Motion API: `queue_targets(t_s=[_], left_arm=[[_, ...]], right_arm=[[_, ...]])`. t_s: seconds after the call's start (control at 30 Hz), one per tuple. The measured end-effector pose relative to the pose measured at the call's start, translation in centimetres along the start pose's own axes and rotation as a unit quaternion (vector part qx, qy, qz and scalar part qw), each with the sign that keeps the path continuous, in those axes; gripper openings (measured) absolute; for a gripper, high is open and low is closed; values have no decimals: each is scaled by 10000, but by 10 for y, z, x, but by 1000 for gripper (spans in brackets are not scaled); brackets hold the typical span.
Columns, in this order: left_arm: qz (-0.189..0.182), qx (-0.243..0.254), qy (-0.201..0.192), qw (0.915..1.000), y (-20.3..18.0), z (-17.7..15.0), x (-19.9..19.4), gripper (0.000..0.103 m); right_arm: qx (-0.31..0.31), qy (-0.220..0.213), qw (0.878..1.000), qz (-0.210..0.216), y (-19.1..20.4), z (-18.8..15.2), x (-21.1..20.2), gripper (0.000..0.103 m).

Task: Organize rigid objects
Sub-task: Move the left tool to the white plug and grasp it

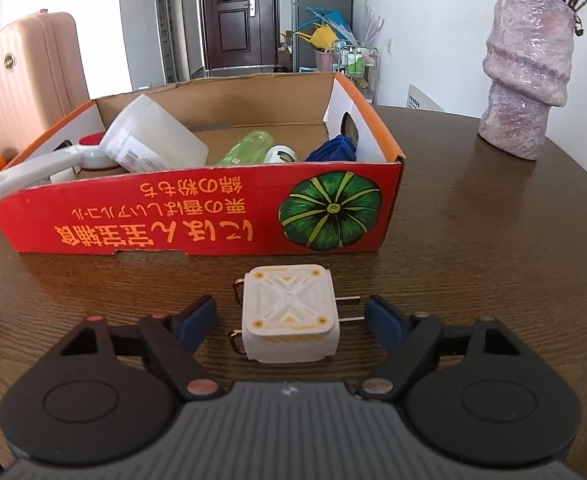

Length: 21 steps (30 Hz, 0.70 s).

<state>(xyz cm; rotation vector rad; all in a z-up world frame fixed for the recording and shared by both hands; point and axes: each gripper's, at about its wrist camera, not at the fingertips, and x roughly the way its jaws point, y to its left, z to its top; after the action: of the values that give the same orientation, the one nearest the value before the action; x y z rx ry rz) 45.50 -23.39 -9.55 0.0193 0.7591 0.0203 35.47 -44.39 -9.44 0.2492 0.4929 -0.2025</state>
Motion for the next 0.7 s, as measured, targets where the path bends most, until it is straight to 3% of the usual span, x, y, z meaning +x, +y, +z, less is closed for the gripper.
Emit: queue_targets(t_s=[0.37,0.7], left_arm=[[-60,32,-46,10000,0,1,0,68],[-108,25,-37,9999,2,1,-1,68]], right_arm=[[-14,25,10000,-5,0,0,2,103],[-13,23,10000,21,0,-1,2,103]])
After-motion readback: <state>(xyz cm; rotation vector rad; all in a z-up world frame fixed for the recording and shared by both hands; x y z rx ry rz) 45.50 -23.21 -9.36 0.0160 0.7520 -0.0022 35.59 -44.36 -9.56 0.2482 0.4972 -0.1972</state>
